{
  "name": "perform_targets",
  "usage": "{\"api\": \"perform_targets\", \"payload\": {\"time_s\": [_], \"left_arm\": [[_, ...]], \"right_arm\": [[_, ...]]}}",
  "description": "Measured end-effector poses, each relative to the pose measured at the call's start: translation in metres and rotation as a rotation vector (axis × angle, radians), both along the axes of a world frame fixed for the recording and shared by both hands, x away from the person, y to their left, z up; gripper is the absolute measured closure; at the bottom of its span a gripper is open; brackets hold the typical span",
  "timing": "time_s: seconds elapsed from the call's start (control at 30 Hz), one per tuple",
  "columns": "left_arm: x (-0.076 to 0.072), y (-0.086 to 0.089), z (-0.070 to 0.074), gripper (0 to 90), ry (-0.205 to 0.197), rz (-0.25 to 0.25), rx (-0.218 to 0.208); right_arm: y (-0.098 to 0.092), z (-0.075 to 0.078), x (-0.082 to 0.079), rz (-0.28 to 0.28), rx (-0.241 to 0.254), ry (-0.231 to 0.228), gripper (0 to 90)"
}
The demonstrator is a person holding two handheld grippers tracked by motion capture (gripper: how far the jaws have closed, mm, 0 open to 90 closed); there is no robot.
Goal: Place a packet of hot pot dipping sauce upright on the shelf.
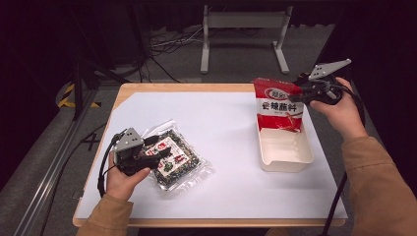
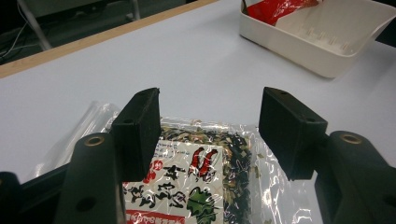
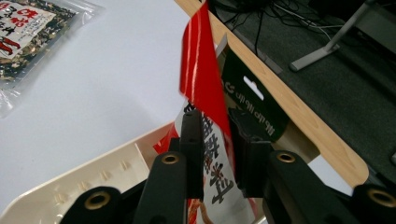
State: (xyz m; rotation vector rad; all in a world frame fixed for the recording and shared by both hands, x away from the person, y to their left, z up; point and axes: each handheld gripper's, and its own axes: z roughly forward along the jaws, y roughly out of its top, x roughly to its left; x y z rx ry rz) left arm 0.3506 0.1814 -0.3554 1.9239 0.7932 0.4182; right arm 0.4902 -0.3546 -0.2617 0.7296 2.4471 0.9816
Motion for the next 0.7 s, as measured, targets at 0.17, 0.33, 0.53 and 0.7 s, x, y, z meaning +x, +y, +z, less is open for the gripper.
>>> {"api": "perform_targets", "payload": {"time_s": [0.17, 0.33, 0.53, 0.7], "left_arm": [[0.0, 0.0, -0.001, 39.3, 0.008, 0.004, -0.003], [0.0, 0.0, 0.0, 39.2, 0.007, 0.001, -0.003], [0.0, 0.0, -0.001, 39.2, 0.007, -0.001, -0.002], [0.0, 0.0, -0.001, 39.1, 0.008, -0.003, 0.001]], "right_arm": [[-0.008, -0.01, 0.001, -0.022, 0.005, 0.042, 70.6], [-0.016, -0.024, -0.002, -0.052, 0.018, 0.07, 71.2], [-0.025, -0.029, -0.003, -0.087, 0.067, 0.103, 71.3], [-0.025, -0.035, -0.002, -0.14, 0.022, 0.159, 67.2]]}}
